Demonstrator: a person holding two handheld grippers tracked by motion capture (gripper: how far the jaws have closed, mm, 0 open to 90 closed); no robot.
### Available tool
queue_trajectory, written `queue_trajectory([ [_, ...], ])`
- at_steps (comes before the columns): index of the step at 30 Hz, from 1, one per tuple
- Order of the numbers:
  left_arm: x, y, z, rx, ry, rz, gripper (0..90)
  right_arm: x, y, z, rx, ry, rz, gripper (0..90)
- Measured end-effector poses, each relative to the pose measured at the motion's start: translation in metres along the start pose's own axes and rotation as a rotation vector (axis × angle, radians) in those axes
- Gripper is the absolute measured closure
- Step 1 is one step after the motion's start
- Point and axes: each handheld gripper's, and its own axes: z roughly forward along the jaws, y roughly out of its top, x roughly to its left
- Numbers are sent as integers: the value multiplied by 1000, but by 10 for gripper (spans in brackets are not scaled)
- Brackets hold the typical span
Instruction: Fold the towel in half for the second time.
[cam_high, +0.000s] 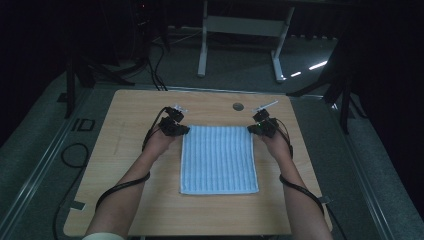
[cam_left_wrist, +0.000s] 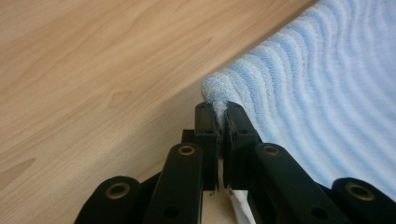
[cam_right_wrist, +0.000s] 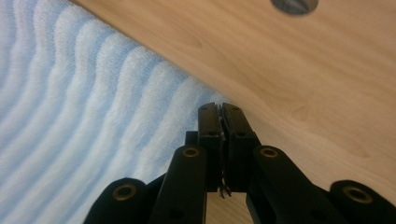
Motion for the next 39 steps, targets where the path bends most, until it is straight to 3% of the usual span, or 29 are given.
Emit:
queue_trajectory([
  [1,0,0,0,0,0,0,851,0,0,0,0,0,0,875],
  [2,-3,-5,-12,-38,-17,16,851,3,0,-10,-28,-1,-18,875],
  [5,-7,-11,-23,-53,-24,33,850,8,-3,-22,-62,18,-25,875],
  [6,-15,-19,-34,-59,-35,53,850,14,-11,-34,-94,32,-26,874],
  [7,-15,-19,-34,-59,-35,53,850,14,-11,-34,-94,32,-26,874],
  [8,-26,-30,-46,-74,-40,99,850,21,-24,-47,-137,63,-19,874],
  [9,-26,-30,-46,-74,-40,99,849,26,-31,-53,-154,62,-39,875],
  [10,-35,-42,-59,-104,-70,113,849,30,-38,-58,-163,68,-52,874],
  [13,-39,-48,-64,-101,-81,124,849,35,-45,-63,-163,72,-65,875],
  [14,-56,-68,-74,-79,-89,141,848,51,-66,-81,-193,96,-98,874],
  [15,-61,-74,-77,-71,-86,145,847,57,-73,-86,-199,100,-121,874],
  [17,-79,-91,-84,-76,-95,169,847,68,-87,-95,-211,118,-123,874],
  [18,-79,-91,-84,-76,-95,169,847,74,-95,-99,-207,112,-146,874],
  [19,-90,-103,-89,-77,-110,192,845,78,-102,-101,-199,106,-165,874],
  [20,-90,-103,-89,-77,-110,192,845,80,-106,-104,-200,113,-158,874],
  [23,-108,-123,-97,-92,-126,200,836,89,-123,-110,-186,118,-167,874],
  [26,-115,-132,-99,-79,-150,200,792,98,-136,-115,-171,101,-184,871],
  [28,-119,-140,-101,-57,-161,201,665,101,-143,-117,-170,109,-169,837],
  [29,-117,-145,-102,-19,-171,199,564,102,-154,-120,-159,183,-132,720],
  [32,-111,-145,-100,-2,-176,179,503,102,-159,-122,-148,188,-122,679],
  [33,-106,-143,-96,-1,-189,147,499,102,-160,-121,-154,186,-124,671],
  [36,-107,-140,-90,7,-195,154,472,103,-157,-117,-151,198,-122,661],
  [37,-111,-139,-82,4,-221,161,472,107,-156,-109,-144,202,-130,657],
  [38,-111,-139,-82,4,-221,161,472,107,-156,-109,-144,202,-130,657],
  [39,-116,-137,-74,11,-225,180,473,113,-155,-98,-128,205,-154,657],
])
